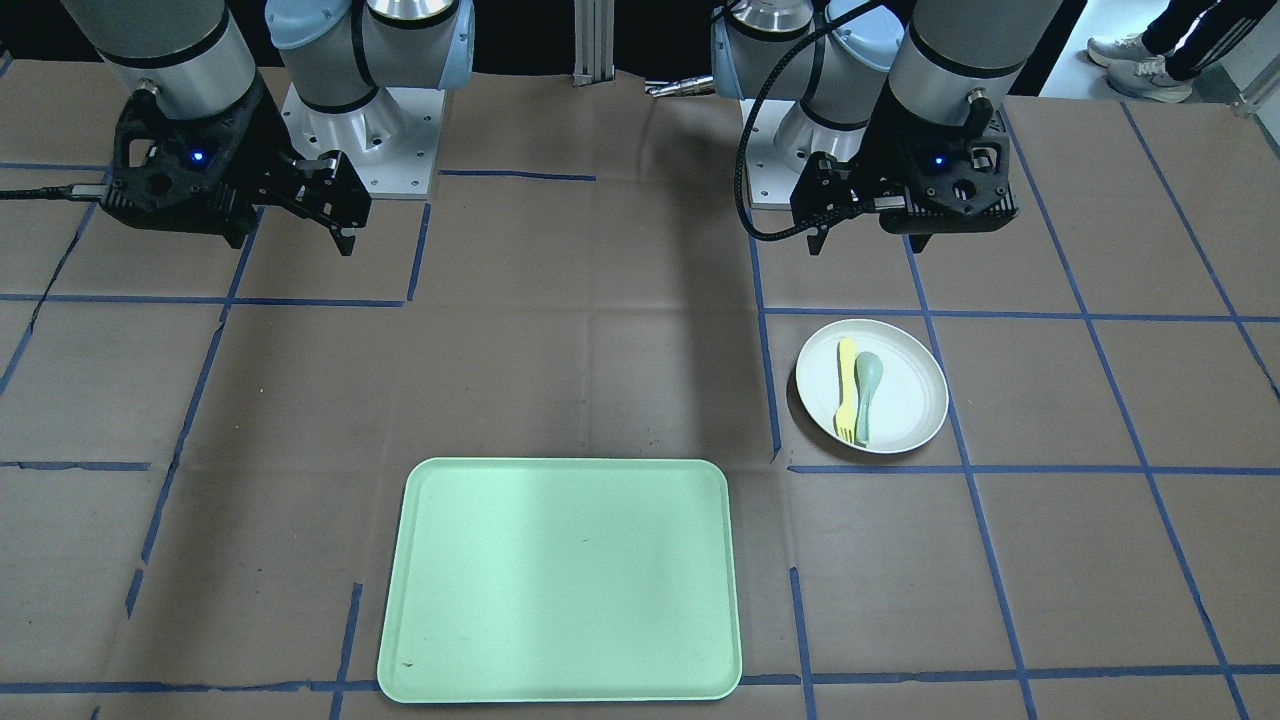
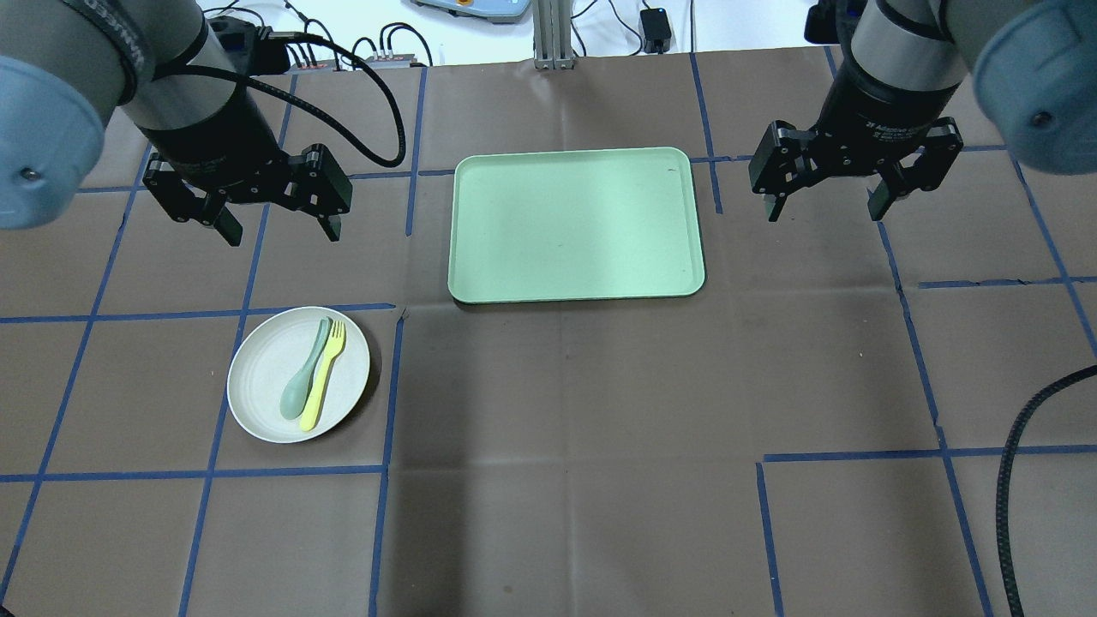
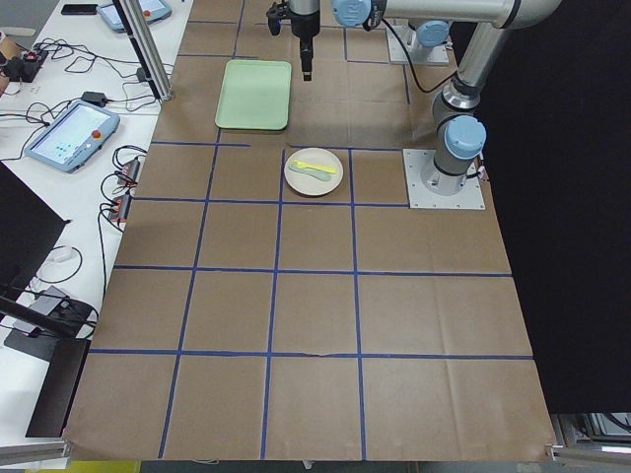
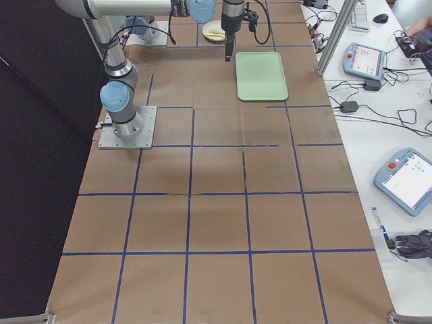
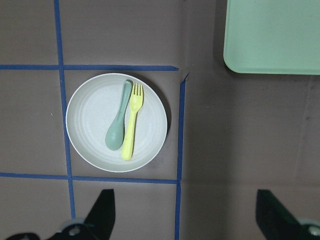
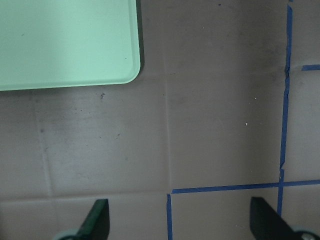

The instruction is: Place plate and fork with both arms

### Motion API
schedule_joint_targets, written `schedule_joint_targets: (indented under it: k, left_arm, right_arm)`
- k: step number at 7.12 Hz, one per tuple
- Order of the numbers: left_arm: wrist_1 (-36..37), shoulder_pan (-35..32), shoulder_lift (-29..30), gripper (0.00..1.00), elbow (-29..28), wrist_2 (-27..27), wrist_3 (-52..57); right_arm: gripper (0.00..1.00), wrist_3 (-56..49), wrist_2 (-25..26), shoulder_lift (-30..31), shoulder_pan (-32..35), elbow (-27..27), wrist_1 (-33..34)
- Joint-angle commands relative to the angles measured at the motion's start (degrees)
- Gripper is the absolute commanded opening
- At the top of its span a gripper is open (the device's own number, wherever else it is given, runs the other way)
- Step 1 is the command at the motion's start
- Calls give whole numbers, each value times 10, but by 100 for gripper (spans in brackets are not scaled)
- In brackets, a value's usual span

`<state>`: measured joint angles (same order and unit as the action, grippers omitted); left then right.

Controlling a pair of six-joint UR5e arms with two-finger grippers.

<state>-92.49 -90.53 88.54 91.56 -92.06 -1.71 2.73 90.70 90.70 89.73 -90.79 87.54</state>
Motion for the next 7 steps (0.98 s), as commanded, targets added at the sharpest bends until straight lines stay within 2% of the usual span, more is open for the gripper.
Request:
schedule_joint_targets:
  k: [1, 7]
  left_arm:
    - [2, 1, -4, 100, 9, 1, 2]
    - [3, 2, 4, 100, 7, 3, 2]
  right_arm:
    - [100, 0, 1, 0, 0, 0, -1]
    - [100, 0, 1, 0, -1, 0, -2]
